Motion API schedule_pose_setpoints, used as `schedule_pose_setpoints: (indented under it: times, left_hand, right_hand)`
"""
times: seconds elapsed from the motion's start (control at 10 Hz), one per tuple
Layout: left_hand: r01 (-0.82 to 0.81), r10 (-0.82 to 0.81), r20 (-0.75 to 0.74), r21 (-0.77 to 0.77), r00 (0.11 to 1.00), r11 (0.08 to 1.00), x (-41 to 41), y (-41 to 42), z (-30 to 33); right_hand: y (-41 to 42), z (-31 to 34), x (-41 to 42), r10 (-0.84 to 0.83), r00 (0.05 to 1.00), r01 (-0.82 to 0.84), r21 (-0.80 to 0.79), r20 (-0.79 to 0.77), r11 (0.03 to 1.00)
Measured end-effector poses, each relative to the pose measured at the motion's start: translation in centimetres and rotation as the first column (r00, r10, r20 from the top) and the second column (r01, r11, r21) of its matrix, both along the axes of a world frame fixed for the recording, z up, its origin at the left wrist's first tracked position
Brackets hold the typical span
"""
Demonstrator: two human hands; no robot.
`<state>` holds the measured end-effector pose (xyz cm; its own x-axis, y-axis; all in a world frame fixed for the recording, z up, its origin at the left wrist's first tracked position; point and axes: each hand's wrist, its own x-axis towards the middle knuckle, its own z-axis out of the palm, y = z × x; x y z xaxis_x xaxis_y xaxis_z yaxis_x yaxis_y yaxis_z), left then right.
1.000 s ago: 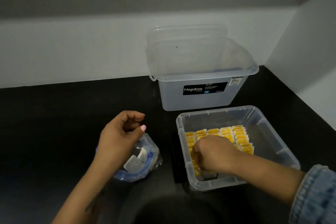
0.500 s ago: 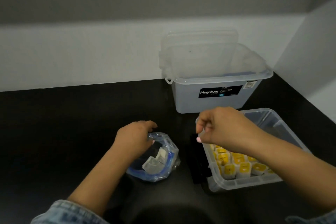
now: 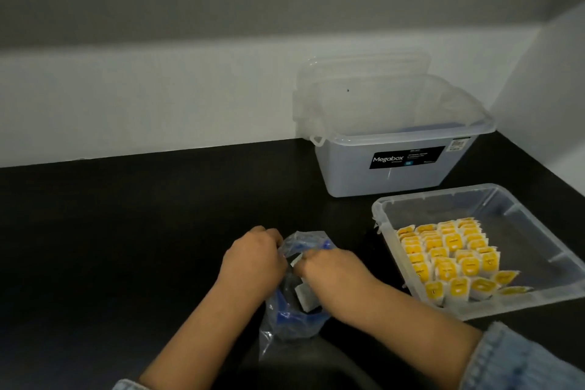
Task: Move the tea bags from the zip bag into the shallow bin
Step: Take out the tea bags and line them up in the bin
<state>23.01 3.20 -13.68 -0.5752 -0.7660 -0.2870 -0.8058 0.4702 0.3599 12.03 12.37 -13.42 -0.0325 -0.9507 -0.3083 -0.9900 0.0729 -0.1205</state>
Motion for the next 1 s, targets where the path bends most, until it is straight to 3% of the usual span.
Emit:
schedule_pose_setpoints:
  times: [0.1, 0.2, 0.3, 0.4, 0.5, 0.6, 0.7, 0.8, 0.9, 1.0]
  left_hand:
    - [0.014, -0.014, 0.005, 0.031, 1.000, 0.999, 0.2, 0.1, 0.1]
    - [0.028, -0.029, 0.033, 0.046, 0.999, 0.999, 0.3, 0.2, 0.2]
    - [0.033, -0.034, 0.030, 0.042, 0.999, 0.999, 0.5, 0.3, 0.1]
    - [0.040, -0.041, 0.020, 0.032, 0.999, 0.999, 0.6, 0.3, 0.0]
    - [0.034, -0.034, 0.030, 0.021, 0.999, 0.999, 0.5, 0.2, -0.1]
    - [0.033, -0.033, 0.020, 0.014, 0.999, 0.999, 0.4, 0.1, 0.0]
    - [0.038, -0.039, 0.027, 0.028, 0.999, 0.999, 0.5, -0.2, 0.0]
    - [0.034, -0.035, 0.029, 0.034, 0.999, 0.999, 0.5, -0.3, 0.0]
    - [0.021, -0.021, 0.030, 0.012, 0.999, 1.000, 0.5, -0.4, -0.1]
    - [0.002, -0.002, 0.030, -0.010, 1.000, 1.000, 0.7, -0.5, -0.1]
  right_hand:
    - [-1.5, -1.3, 1.1, -0.064, 0.997, 0.067, 0.079, -0.045, 0.995]
    - [-4.1, -1.1, 1.7, -0.065, 0.994, 0.096, 0.403, -0.088, 0.910]
    - [-3.2, -2.7, 2.1, -0.080, 0.990, 0.099, 0.167, -0.119, 0.981]
    - [-4.6, -2.9, 1.9, -0.054, 0.994, 0.085, 0.357, -0.096, 0.930]
    - [-4.8, -3.3, 1.4, -0.207, 0.978, 0.193, 0.271, 0.023, 0.943]
    - [-3.9, -4.0, 1.2, -0.228, 0.972, 0.224, 0.071, 0.056, 0.972]
    - [-3.8, -3.9, 1.0, -0.260, 0.959, 0.251, 0.090, 0.112, 0.964]
    - [-5.7, -3.0, 1.2, -0.152, 0.987, 0.163, 0.376, -0.058, 0.912]
    - [-5.5, -2.3, 0.7, -0.103, 0.993, 0.118, 0.436, -0.058, 0.892]
    - [-3.3, -2.1, -0.5, 0.053, 0.998, -0.054, 0.072, 0.021, 0.996]
